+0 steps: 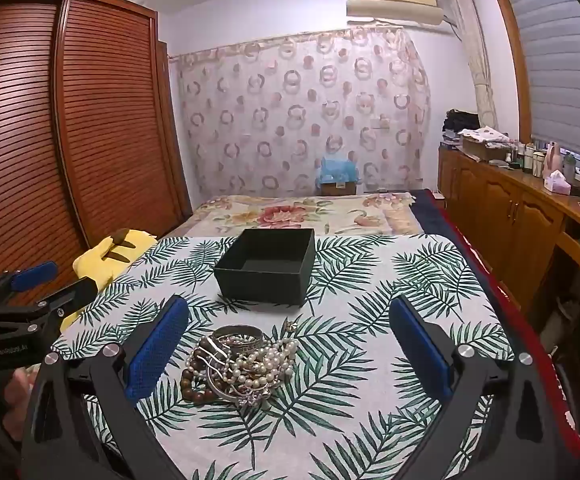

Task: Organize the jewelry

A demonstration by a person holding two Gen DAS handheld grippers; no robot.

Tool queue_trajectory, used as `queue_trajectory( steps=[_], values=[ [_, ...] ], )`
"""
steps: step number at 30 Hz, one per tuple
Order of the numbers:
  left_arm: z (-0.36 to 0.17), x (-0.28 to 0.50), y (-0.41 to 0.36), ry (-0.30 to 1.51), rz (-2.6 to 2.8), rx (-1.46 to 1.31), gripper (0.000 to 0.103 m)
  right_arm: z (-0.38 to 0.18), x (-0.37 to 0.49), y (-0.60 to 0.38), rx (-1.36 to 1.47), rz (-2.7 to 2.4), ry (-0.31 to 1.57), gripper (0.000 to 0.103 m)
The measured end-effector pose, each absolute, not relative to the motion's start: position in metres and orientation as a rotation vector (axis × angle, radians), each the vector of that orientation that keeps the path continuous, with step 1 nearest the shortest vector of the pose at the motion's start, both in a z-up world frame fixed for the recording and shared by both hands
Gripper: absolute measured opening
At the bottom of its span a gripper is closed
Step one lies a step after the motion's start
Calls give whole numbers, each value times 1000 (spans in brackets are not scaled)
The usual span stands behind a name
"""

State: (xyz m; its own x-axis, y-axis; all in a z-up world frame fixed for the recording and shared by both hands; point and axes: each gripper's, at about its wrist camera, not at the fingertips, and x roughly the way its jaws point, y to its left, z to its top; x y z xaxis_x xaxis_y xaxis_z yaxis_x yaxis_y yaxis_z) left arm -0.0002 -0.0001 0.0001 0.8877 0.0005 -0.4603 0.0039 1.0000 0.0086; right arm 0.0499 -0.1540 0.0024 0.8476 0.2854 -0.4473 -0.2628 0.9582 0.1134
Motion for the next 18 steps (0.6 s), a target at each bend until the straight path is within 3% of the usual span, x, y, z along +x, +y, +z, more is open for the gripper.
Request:
queue_trajectory(
  steps=[18],
  values=[
    [0,0,0,479,-1,7,96,2,49,-153,46,289,475,101]
  ],
)
